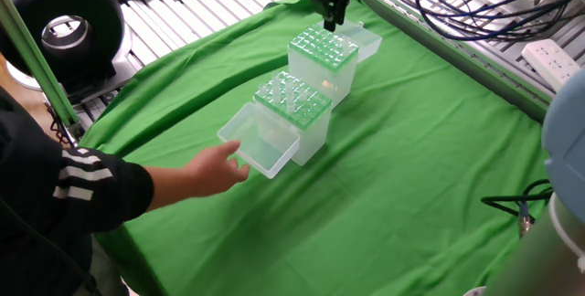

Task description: Insert a large pipette tip into the holder for large pipette tips

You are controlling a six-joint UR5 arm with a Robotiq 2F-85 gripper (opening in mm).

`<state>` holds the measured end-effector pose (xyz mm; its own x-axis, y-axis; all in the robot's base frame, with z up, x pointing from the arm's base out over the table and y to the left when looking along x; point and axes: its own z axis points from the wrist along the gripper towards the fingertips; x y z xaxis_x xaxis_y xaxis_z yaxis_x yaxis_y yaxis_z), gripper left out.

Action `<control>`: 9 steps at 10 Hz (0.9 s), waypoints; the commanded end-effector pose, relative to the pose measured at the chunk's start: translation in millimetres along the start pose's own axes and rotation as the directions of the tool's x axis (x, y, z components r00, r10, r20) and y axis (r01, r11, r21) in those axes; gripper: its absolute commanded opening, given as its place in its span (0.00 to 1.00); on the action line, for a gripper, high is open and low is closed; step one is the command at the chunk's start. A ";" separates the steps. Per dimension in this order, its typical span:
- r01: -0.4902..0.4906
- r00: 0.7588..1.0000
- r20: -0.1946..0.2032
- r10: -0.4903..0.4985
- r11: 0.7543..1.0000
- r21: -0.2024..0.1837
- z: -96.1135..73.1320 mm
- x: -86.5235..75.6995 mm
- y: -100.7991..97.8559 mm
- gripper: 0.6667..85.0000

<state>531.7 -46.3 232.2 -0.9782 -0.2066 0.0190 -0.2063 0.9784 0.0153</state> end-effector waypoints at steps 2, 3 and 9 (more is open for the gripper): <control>0.155 0.988 0.010 -0.155 0.988 -0.027 -1.2 -1.2 10.3 0.29; 0.215 0.976 0.030 -0.214 0.973 -0.080 -6.6 6.3 -9.7 0.34; 0.077 0.997 0.009 -0.077 0.996 -0.041 -0.3 24.4 -21.5 0.39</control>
<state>514.0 -73.1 233.8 -0.9411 -0.3379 0.0106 -0.3362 0.9388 0.0750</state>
